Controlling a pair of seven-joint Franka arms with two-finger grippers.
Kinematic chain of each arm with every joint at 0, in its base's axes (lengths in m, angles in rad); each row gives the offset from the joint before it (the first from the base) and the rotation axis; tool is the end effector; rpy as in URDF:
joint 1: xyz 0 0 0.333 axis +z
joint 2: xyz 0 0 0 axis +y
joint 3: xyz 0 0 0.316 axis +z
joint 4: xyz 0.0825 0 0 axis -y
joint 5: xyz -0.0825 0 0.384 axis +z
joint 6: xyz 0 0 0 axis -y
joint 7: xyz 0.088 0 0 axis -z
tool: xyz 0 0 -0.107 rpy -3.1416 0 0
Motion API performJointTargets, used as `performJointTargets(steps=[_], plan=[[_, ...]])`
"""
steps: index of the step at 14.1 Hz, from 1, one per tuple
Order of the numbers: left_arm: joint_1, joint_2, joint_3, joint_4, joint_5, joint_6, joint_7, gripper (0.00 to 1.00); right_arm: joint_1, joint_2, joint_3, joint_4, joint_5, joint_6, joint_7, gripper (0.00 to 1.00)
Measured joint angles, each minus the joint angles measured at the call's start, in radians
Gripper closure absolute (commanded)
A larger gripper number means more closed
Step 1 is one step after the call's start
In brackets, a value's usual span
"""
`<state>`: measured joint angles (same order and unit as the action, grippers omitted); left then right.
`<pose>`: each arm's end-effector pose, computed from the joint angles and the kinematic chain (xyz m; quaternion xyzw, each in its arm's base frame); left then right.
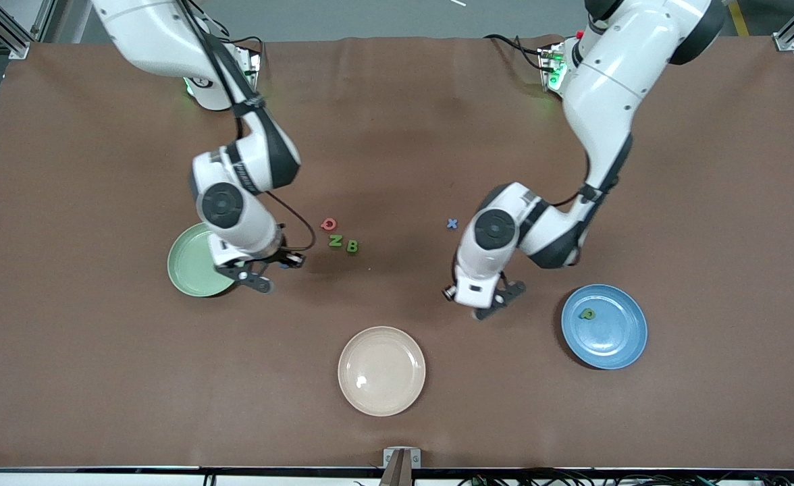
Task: Sort upper and lower case letters into plates
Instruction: 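Drop the C in the green plate while the left gripper drops the u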
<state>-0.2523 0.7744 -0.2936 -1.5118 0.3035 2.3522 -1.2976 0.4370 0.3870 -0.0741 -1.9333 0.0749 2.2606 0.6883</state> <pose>0.6372 -0.3393 0.2282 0.9481 0.3134 0.0424 0.0344 0.5731 0.2218 0.2818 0.9824 -0.1839 -0.0322 0.0023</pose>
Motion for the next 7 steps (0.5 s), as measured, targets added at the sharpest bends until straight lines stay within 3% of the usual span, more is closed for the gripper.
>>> performJointTargets(steps=[3,7], plan=[[0.130,-0.013,0.000,0.033,0.020,-0.001,0.107,0.97,-0.109,-0.081,-0.001,-0.115,0.000,0.007,-0.189,1.00],[0.249,-0.012,-0.001,0.031,0.022,-0.006,0.308,0.94,-0.218,-0.120,-0.001,-0.259,0.000,0.115,-0.361,1.00]])
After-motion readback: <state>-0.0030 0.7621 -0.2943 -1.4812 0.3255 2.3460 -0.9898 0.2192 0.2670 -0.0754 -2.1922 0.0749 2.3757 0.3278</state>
